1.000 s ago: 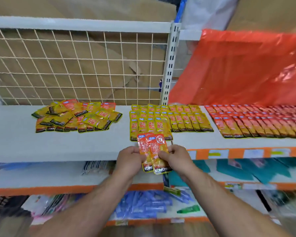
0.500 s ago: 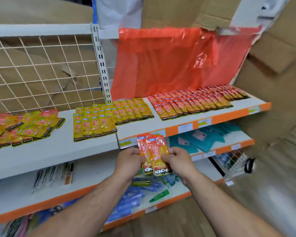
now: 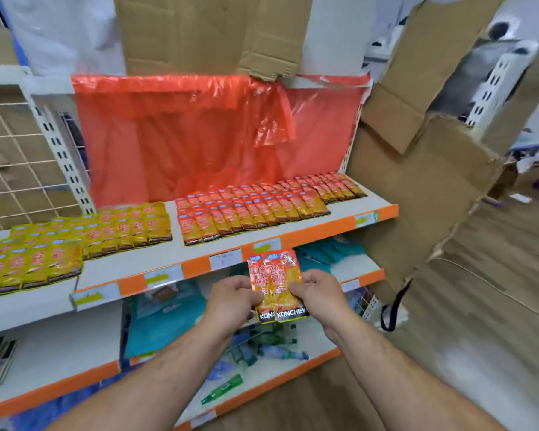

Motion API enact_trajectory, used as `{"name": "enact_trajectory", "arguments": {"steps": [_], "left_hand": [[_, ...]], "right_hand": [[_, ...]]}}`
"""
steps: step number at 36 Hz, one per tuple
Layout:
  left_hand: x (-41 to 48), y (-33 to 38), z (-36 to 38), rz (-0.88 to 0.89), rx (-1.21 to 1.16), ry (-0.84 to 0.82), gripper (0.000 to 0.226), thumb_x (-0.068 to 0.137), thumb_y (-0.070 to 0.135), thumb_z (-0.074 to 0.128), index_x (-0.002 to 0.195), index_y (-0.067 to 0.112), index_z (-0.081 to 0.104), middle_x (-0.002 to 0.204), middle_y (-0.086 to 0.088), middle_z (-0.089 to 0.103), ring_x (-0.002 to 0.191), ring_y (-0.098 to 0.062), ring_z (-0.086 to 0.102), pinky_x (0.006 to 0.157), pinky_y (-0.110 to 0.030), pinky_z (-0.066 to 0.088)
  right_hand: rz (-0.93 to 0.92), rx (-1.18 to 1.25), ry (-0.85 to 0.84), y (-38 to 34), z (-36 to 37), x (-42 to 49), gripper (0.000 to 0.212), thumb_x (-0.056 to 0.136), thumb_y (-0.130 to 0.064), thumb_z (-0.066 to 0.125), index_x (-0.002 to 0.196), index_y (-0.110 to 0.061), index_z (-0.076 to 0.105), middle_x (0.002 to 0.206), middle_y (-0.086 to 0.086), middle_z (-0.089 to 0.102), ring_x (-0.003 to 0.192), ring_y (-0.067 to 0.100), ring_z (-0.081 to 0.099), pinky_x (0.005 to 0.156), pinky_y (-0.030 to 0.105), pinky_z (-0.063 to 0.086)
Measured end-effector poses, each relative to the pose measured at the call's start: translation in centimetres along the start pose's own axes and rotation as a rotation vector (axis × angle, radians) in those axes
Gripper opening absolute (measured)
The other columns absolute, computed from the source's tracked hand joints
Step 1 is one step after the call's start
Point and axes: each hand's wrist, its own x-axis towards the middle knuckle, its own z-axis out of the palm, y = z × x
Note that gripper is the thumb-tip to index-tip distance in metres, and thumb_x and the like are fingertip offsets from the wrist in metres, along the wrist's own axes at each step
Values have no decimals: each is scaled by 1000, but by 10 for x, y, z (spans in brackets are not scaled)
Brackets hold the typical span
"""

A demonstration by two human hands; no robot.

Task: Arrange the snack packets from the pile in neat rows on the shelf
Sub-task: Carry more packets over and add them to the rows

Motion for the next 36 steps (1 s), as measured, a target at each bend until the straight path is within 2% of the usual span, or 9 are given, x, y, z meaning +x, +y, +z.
{"name": "enact_trajectory", "arguments": {"steps": [4, 7, 12, 15, 19, 22, 25, 31, 36], "left_hand": [[16, 18, 36, 15, 21, -32, 10, 87, -1, 64, 85, 7, 70, 63, 4, 67, 56, -12, 55, 58, -27, 44], [32, 26, 58, 17, 52, -51, 12, 87, 0, 63, 84, 8, 71, 68, 0, 68, 59, -14, 54, 56, -26, 43], [75, 41, 91, 48, 163, -56, 28, 79, 1, 69, 56, 16, 60, 50, 8, 55, 52, -14, 47, 52, -25, 37], [111, 52, 114, 110, 211, -28, 19, 71, 8, 74, 58, 16, 62, 52, 4, 58, 52, -18, 53, 53, -29, 41], [163, 68, 142, 132, 192, -54, 11, 62, 24, 71, 65, 17, 64, 55, -8, 64, 56, -34, 64, 58, -46, 55], [191, 82, 159, 126, 143, -47, 17, 77, 10, 72, 64, 14, 61, 56, -7, 59, 52, -25, 57, 53, -37, 49], [219, 93, 172, 135, 143, -31, 12, 82, 6, 70, 74, 3, 62, 59, -7, 57, 49, -16, 52, 46, -22, 43], [264, 98, 184, 193, 339, 33, 13, 77, 14, 74, 69, 9, 64, 63, -7, 68, 60, -20, 65, 59, -32, 54], [294, 111, 201, 193, 400, 86, 10, 75, 11, 73, 73, 14, 63, 71, -4, 68, 69, -20, 64, 59, -27, 44]], "right_hand": [[22, 24, 20, 7, -33, 25, 8, 88, -21, 68, 85, -14, 64, 92, 15, 70, 84, 29, 66, 72, 41, 51], [22, 38, 56, 9, -50, 44, 7, 89, -17, 67, 84, -13, 65, 89, 9, 71, 82, 31, 66, 72, 42, 52], [49, 70, 84, 9, -79, 86, 2, 89, -15, 67, 90, -14, 66, 93, 8, 72, 87, 26, 69, 80, 45, 57], [38, 37, 128, 7, -97, 120, 11, 81, -21, 68, 88, -13, 68, 88, 13, 74, 83, 34, 70, 77, 51, 56], [38, 1, 160, -7, -123, 167, 12, 81, -21, 67, 86, -11, 68, 84, 9, 74, 79, 31, 70, 71, 46, 56], [35, -5, 159, -17, -137, 197, 15, 89, -12, 64, 75, -12, 59, 72, 3, 66, 65, 21, 59, 63, 34, 44], [33, -1, 163, -24, -144, 228, 9, 91, -10, 63, 82, -12, 66, 81, 4, 74, 73, 24, 67, 66, 36, 51], [42, -52, 147, -27, -150, 275, 19, 91, -8, 63, 75, -18, 66, 68, -6, 70, 61, 11, 65, 54, 23, 47], [46, -115, 120, -29, -161, 321, 10, 85, -17, 66, 83, -8, 70, 78, 4, 74, 75, 25, 71, 71, 42, 56]]}}
